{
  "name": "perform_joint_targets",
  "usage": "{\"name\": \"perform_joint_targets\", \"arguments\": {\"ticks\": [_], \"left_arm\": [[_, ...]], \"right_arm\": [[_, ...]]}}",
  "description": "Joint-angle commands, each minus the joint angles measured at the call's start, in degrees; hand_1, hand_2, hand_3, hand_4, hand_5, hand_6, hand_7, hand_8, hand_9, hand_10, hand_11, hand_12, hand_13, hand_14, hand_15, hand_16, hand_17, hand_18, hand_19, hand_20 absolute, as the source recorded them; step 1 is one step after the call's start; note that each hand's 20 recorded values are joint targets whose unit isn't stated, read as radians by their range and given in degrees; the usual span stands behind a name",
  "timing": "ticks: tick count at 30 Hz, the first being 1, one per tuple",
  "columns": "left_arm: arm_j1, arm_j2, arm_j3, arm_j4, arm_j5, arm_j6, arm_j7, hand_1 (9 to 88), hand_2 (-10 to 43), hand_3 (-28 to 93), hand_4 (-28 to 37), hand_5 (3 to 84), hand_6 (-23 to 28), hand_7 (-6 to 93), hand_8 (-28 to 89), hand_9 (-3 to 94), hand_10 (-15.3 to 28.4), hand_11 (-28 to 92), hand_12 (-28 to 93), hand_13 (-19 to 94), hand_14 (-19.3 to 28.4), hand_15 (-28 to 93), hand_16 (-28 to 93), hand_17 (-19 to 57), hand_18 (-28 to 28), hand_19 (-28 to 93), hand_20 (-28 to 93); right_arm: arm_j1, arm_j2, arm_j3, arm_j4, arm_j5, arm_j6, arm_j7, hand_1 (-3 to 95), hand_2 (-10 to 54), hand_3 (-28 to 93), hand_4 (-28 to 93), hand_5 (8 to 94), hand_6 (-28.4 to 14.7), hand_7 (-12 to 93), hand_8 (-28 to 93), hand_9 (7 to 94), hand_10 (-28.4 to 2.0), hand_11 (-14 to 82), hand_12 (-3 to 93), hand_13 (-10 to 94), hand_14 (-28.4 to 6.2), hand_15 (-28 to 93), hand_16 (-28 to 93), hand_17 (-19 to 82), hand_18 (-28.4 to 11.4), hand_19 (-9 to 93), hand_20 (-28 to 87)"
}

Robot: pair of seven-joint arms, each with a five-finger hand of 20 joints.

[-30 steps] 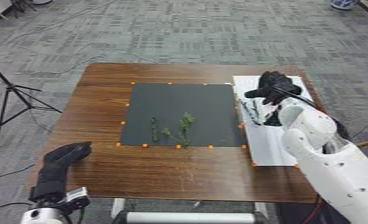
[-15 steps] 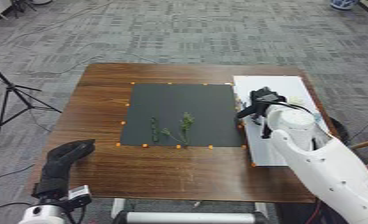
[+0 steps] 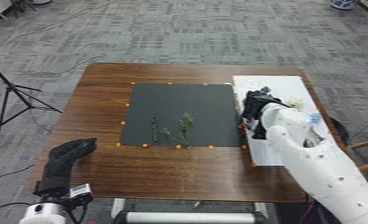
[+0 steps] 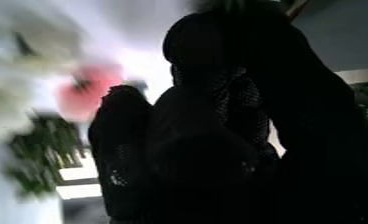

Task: Arrange flowers

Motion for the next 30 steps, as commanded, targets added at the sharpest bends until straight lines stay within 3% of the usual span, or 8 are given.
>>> {"name": "perform_joint_targets", "arguments": {"ticks": [1,6,9,15,23,27,30], "left_arm": [[1.30,-0.72,-0.46,-0.61,-1.19,-0.37,-0.19,36.7,-0.3,68,-17.7,54.5,1.7,23.0,-9,53.5,13.5,26,14,42,16.9,24,0,4.4,13.9,18,19],[1.81,-0.68,-0.52,-0.99,-1.11,-0.41,-0.64,36.7,-0.2,68,-17.7,54.7,1.9,22.8,-9,53.5,13.6,26,14,42,17.0,24,0,4.4,13.8,18,19],[0.83,-0.44,-0.11,-0.65,-0.94,-1.14,-0.92,36.7,-0.2,68,-17.7,54.7,1.9,22.8,-9,53.4,13.7,26,14,42,17.0,24,0,4.4,13.8,18,19],[0.14,-0.33,0.01,-0.52,-0.43,-1.90,-1.66,36.6,-0.2,68,-17.7,54.6,2.0,22.7,-9,53.4,13.7,26,14,42,17.0,24,0,4.3,13.8,18,19],[0.27,-0.49,-0.01,-0.50,-0.58,-1.73,-1.65,36.5,-0.3,68,-17.7,54.5,1.9,22.8,-9,53.3,13.7,26,14,42,17.0,24,0,4.2,13.8,18,19],[-0.11,-0.70,0.36,-0.32,-0.11,-2.05,-1.46,36.5,-0.3,68,-17.7,54.5,1.9,22.8,-9,53.3,13.7,26,14,42,17.0,24,0,4.2,13.8,18,19],[0.13,-0.69,0.25,-0.35,-0.48,-1.82,-1.42,36.5,-0.3,68,-17.7,54.5,1.9,22.8,-9,53.3,13.7,26,14,42,17.0,24,0,4.2,13.8,18,19]], "right_arm": [[-4.87,3.60,6.43,-5.05,9.83,0.66,0.86,64.7,-1.4,45,-6,73.0,-5.1,29,33,87.7,-13.3,42.3,35.8,94,-2.4,63,29,74,-7.6,93,54],[-6.89,2.92,9.81,-13.06,14.28,3.74,-0.97,64.0,-1.4,47,-6,73.7,-5.3,28,33,88.7,-12.9,41.4,35.4,94,-2.5,63,29,75,-7.6,93,54],[-7.98,1.37,10.28,-15.82,16.71,3.41,-0.76,63.5,-1.8,48,-5,74.2,-5.4,28,34,89.0,-12.8,41.2,35.3,94,-2.6,64,29,75,-7.4,93,54],[-9.93,-2.48,8.59,-16.91,18.32,1.60,-0.78,63.3,-2.4,49,-5,75.1,-5.7,28,34,89.6,-12.7,40.8,34.8,94,-2.5,65,28,76,-7.2,93,54],[-12.34,-4.41,5.40,-17.83,17.29,0.39,-2.84,63.1,-2.7,49,-5,75.4,-5.7,27,34,89.9,-12.9,40.5,34.6,94,-2.6,65,27,76,-7.2,93,54],[-13.99,-3.76,6.66,-18.99,19.19,-3.67,-3.51,62.4,-2.8,50,-4,75.2,-5.5,28,35,89.8,-13.0,40.2,34.5,94,-2.6,65,27,76,-7.6,93,55],[-15.10,-2.48,6.09,-19.29,18.50,-6.07,-3.39,61.7,-2.7,51,-5,74.7,-5.6,28,35,89.4,-13.1,39.3,34.2,94,-2.7,63,28,74,-8.1,93,56]]}}
